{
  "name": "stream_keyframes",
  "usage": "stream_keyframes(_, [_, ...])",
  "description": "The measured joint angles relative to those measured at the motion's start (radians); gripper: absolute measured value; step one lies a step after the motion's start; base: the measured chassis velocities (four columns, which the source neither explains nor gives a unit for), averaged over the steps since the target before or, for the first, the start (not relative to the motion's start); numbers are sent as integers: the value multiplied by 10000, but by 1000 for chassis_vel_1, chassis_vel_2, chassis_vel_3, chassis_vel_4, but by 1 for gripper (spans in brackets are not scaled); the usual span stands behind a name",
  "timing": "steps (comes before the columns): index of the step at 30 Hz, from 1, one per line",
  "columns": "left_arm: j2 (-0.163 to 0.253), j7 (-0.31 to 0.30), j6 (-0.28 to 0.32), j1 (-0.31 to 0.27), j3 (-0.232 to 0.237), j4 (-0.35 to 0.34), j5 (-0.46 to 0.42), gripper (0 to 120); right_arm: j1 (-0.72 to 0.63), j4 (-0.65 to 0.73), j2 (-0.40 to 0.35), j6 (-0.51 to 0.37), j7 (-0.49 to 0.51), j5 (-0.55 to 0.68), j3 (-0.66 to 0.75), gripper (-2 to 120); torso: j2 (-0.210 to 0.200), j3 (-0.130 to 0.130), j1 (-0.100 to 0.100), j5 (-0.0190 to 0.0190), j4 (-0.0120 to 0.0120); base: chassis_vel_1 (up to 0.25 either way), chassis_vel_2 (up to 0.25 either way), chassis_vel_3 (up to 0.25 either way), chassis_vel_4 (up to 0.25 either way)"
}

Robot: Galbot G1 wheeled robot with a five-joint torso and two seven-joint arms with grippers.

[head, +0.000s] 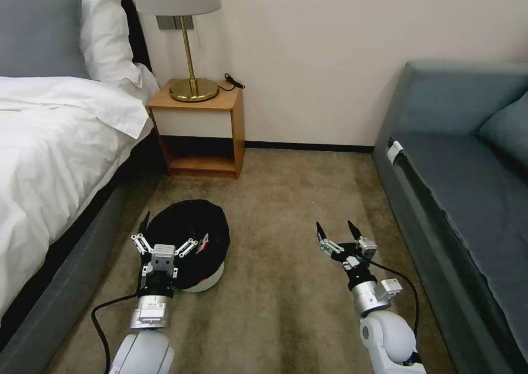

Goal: Pick up the trash bin, then pick up the garbage on the floor and place it into the trash bin.

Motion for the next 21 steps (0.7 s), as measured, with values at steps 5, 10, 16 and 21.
stream_keyframes(5, [0, 0, 4, -2, 0, 4, -4, 100, 3, -3, -2, -1, -2, 3, -1, 100, 0, 0, 0, 0, 0, 0, 0, 0, 0])
stream_keyframes(10, [1, -1, 7, -4, 0, 7, -8, 100, 6, -8, -4, -4, -5, 6, -1, 100, 0, 0, 0, 0, 0, 0, 0, 0, 0])
stream_keyframes(16, [1, -1, 11, -5, 0, 12, -11, 100, 9, -12, -4, -5, -9, 9, -1, 100, 0, 0, 1, 0, 0, 0, 0, 0, 0])
stream_keyframes(21, [1, -1, 13, -6, -1, 13, -12, 100, 10, -14, -4, -5, -9, 11, -2, 100, -2, 0, 1, 0, 0, 0, 0, 0, 0])
